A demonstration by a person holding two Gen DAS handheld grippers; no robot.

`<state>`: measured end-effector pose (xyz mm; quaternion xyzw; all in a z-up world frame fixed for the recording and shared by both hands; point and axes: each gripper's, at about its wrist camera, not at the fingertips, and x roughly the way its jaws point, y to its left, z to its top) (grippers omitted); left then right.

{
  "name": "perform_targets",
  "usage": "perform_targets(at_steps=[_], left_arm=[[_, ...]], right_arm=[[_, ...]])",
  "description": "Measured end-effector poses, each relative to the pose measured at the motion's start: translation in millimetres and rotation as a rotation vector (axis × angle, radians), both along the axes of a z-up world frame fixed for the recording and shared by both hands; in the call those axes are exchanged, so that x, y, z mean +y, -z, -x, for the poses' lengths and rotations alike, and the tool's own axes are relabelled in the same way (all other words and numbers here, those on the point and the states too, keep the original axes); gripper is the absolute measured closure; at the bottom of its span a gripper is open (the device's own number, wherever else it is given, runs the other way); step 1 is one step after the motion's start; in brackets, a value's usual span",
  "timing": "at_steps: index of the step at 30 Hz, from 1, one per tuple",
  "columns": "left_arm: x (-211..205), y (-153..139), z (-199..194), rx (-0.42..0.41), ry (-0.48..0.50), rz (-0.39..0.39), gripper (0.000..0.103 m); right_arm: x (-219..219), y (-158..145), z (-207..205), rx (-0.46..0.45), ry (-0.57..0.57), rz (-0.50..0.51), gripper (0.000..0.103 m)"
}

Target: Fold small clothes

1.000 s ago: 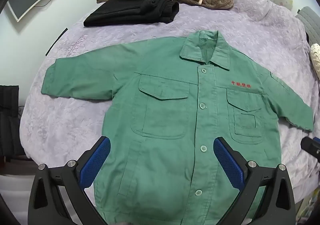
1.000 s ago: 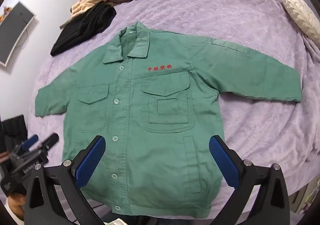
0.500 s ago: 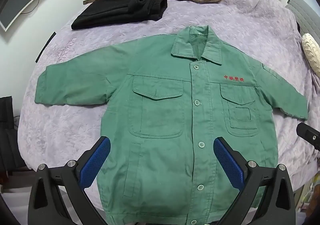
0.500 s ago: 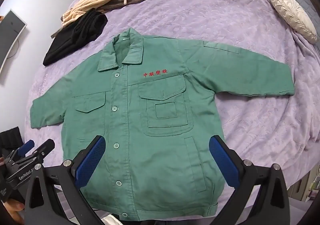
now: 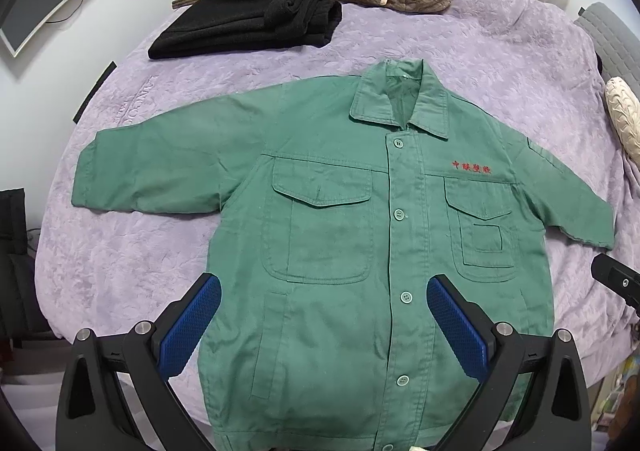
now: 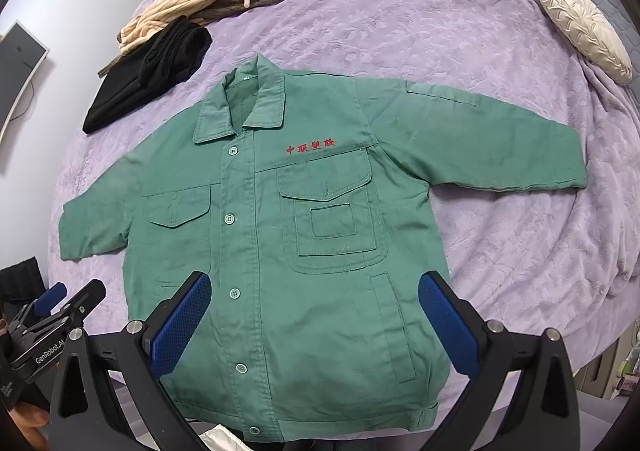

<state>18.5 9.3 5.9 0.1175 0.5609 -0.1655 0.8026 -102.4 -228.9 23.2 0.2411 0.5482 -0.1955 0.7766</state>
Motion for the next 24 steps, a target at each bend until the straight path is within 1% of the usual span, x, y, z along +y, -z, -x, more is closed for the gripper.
perform_targets(at_steps=[7, 24], left_arm=[[-3.3, -3.7, 1.0, -0.001, 0.010, -0.001, 0.000], [-1.5, -2.3, -1.7, 0.013, 0.003, -0.006, 0.000]], right_arm=[[1.4, 0.1, -1.1, 0.003, -0.003, 0.003, 0.000], [2.6, 1.4, -5.9, 0.014, -0.003, 0.000, 0.000]])
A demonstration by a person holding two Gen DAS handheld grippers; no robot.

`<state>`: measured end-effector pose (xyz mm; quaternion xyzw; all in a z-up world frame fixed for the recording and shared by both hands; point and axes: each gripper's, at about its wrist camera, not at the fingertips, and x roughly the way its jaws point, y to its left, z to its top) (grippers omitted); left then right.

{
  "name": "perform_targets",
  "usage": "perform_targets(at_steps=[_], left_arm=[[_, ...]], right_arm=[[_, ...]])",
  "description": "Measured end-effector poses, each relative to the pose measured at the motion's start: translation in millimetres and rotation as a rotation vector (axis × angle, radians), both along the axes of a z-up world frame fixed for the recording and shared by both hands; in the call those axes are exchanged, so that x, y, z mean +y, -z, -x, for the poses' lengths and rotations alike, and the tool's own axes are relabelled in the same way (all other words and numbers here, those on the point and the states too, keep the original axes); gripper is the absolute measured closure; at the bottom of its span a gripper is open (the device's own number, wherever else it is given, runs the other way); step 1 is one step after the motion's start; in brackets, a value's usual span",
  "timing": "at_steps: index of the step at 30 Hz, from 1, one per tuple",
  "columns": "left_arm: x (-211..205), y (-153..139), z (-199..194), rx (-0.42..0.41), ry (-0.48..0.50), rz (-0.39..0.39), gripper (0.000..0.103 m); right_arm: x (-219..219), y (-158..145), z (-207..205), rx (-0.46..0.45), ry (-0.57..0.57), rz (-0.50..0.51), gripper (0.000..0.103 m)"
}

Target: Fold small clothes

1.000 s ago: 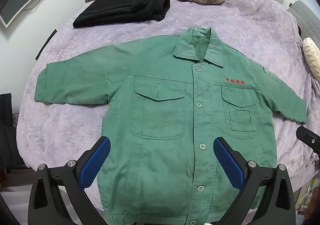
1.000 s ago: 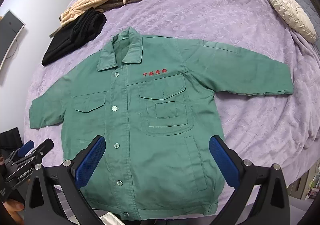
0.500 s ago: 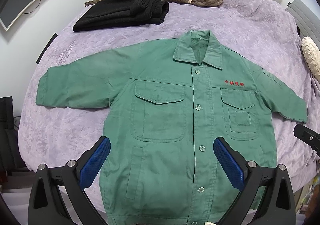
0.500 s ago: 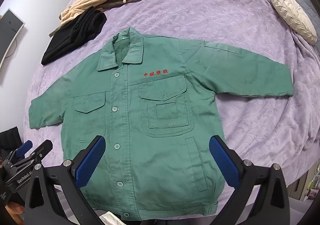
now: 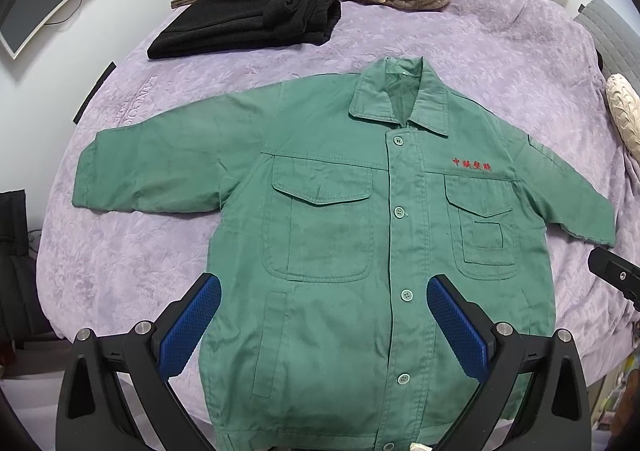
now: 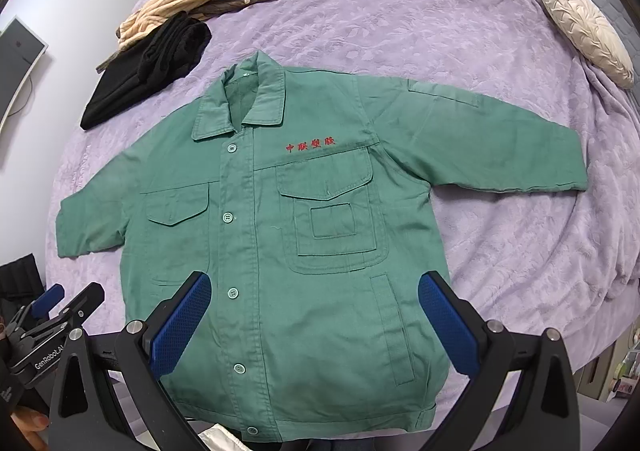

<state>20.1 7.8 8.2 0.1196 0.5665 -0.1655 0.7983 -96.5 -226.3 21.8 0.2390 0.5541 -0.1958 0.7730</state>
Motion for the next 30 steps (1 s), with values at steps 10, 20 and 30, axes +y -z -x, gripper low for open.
perform_targets(at_steps=[10, 20, 30], left_arm=[[1.2, 1.1, -0.4, 0.002, 0.000, -0.001, 0.000], [2.2, 2.0, 1.8, 0.002, -0.003, -0.001, 0.000], [4.4, 2.4, 2.4, 0.005, -0.004, -0.002, 0.000]], right_arm=[[-1.1, 0.5, 0.5, 0.001, 0.000, 0.001, 0.000], [-0.9, 0.8, 0.8, 0.001, -0.002, 0.002, 0.000], [0.0, 1.9, 2.0, 0.001, 0.000, 0.001, 0.000]])
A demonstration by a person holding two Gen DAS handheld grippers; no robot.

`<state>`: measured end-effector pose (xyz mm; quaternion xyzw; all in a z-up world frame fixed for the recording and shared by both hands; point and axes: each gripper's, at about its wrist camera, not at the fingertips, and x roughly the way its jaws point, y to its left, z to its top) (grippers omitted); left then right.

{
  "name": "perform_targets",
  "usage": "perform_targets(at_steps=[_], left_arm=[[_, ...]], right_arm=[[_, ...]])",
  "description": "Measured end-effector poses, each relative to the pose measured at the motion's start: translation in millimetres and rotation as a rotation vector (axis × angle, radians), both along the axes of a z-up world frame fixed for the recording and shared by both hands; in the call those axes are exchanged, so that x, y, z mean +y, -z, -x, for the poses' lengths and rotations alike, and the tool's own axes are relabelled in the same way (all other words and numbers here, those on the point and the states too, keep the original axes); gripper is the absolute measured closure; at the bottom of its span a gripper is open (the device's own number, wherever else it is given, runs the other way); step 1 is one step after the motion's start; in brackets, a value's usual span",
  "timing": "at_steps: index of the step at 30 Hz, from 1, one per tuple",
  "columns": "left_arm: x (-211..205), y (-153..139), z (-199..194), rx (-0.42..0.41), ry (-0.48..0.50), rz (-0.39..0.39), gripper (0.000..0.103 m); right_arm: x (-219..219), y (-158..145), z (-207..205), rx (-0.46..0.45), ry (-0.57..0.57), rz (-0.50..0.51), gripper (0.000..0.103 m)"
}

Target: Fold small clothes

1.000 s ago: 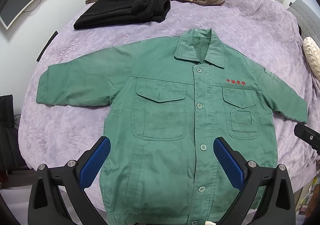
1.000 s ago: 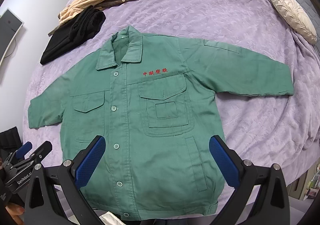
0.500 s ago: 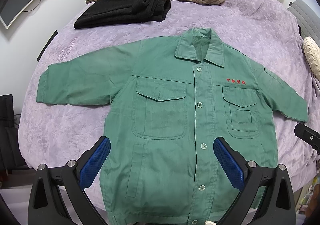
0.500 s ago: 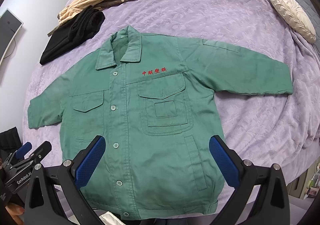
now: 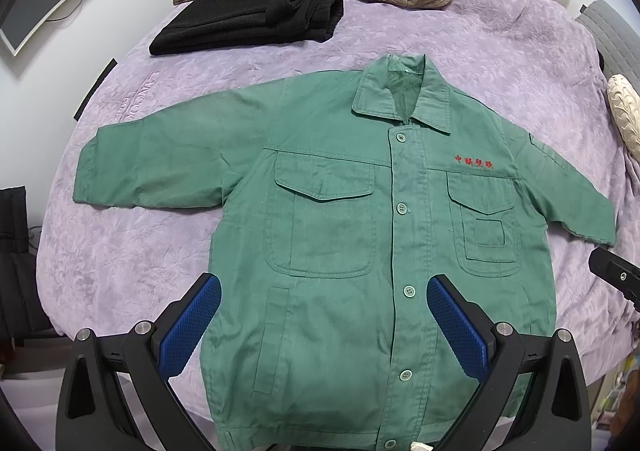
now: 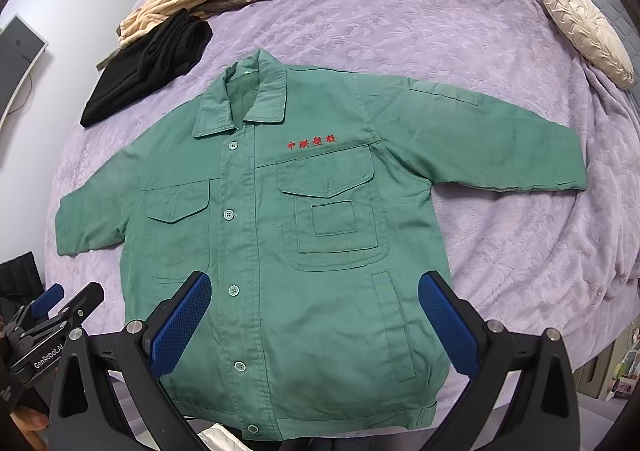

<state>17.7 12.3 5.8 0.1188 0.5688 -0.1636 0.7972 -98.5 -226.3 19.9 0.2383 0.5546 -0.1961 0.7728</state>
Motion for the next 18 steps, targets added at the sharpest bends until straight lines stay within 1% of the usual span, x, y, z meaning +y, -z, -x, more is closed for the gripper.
perform_targets(at_steps=[18], left_arm=[[3.5, 4.7, -2.8, 0.010, -0.009, 0.000, 0.000]], right_arm=[[8.0, 4.1, 1.3, 0.011, -0.004, 0.004, 0.000]])
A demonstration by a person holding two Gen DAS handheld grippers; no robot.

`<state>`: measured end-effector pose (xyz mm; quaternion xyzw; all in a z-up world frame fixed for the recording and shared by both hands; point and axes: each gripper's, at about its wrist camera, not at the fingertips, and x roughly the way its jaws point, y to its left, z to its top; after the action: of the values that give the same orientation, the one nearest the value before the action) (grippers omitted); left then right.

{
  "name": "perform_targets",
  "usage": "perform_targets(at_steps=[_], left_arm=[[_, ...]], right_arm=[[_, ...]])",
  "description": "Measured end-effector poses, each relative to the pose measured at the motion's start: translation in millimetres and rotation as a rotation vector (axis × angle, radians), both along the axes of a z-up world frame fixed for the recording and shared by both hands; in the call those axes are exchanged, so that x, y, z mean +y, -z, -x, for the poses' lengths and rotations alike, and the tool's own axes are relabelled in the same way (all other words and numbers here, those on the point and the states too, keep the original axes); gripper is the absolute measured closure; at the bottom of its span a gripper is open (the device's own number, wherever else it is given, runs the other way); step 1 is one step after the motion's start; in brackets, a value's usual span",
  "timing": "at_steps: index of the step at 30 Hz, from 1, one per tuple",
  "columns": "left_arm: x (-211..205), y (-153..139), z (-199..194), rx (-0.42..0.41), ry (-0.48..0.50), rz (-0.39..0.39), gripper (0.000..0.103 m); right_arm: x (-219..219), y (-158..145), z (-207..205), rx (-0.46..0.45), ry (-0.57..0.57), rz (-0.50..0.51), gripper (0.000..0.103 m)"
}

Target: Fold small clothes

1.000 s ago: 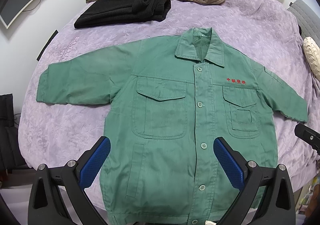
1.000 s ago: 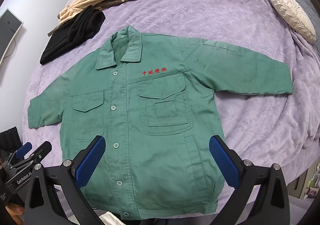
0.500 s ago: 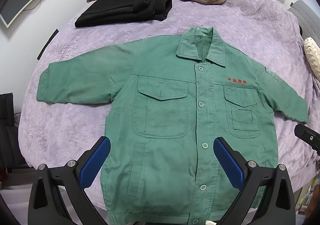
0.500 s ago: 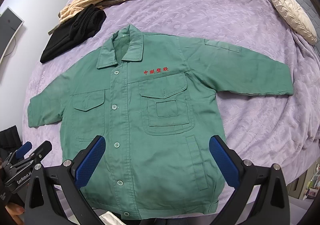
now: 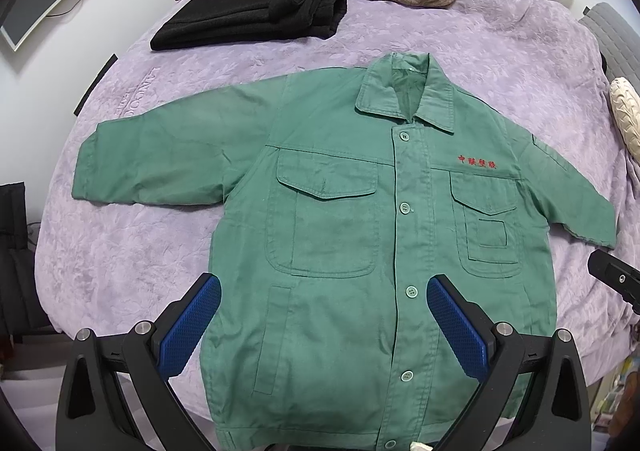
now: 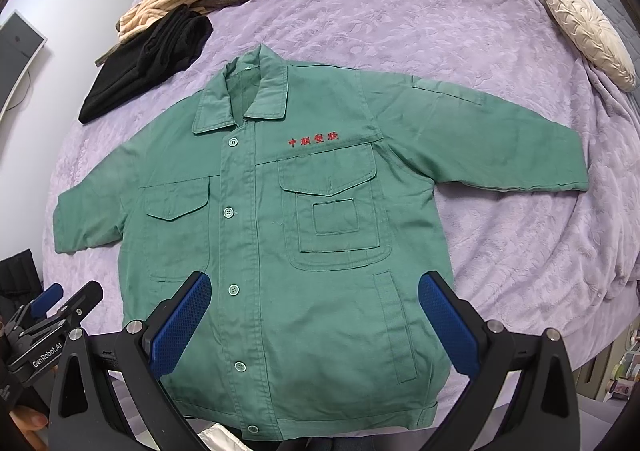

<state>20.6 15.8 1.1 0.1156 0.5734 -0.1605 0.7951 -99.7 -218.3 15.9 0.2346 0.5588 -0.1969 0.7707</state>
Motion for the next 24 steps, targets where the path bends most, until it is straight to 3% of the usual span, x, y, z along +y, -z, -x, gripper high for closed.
perform_targets(at_steps=[24], left_arm=[[13.6, 18.2, -31.2, 0.042, 0.009, 0.004, 0.000]], right_arm=[[15.4, 14.9, -27.4, 0.050, -0.008, 0.011, 0.000]])
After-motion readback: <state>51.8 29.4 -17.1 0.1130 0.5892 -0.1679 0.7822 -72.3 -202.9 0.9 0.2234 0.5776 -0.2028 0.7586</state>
